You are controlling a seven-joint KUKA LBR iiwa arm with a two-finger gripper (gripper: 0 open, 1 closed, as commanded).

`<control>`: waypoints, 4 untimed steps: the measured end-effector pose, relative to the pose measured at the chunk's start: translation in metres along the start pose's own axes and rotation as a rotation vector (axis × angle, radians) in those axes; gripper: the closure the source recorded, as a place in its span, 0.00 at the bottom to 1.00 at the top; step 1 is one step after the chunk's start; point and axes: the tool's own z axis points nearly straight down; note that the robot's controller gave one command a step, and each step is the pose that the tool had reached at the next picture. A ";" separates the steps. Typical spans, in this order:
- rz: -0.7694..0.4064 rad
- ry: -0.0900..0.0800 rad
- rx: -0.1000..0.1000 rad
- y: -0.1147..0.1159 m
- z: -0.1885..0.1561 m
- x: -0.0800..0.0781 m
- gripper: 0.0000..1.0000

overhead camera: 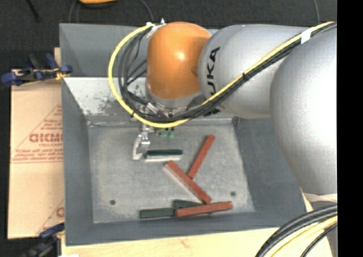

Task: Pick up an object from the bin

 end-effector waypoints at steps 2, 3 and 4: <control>0.220 0.006 0.003 -0.071 0.023 -0.012 0.00; 0.264 0.000 0.001 -0.078 0.093 -0.020 0.00; 0.276 -0.001 0.000 -0.078 0.091 -0.021 1.00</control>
Offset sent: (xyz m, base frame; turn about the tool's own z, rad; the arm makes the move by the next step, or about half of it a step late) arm 0.0093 -0.0736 -0.0247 0.2238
